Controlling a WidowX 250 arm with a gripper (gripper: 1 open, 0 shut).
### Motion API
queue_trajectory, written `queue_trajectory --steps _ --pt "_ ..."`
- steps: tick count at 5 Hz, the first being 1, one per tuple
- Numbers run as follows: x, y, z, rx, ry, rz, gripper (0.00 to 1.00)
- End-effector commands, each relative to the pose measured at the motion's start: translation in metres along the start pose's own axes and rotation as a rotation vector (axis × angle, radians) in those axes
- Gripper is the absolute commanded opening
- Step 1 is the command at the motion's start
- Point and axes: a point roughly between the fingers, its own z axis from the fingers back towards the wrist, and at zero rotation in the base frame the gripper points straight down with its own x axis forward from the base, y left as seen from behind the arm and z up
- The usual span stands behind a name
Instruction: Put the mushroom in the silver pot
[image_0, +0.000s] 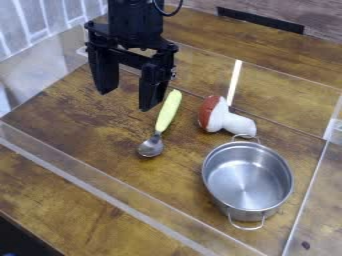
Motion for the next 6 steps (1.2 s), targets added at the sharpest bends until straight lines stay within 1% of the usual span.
queue_trajectory --steps 1,2,3,4,5,6 --pt "0.003 -0.003 -0.011 -0.006 0.036 0.031 1.00" --pt "0.008 -0.015 -0.009 -0.008 0.041 0.129 1.00" --pt "-0.001 -0.027 -0.016 -0.010 0.074 0.166 1.00" --pt "-0.006 -0.043 -0.017 -0.014 0.091 0.276 1.00" --pt "0.003 -0.057 -0.019 -0.031 0.082 0.459 1.00" --pt "0.018 -0.066 -0.020 -0.065 0.060 0.653 1.00"
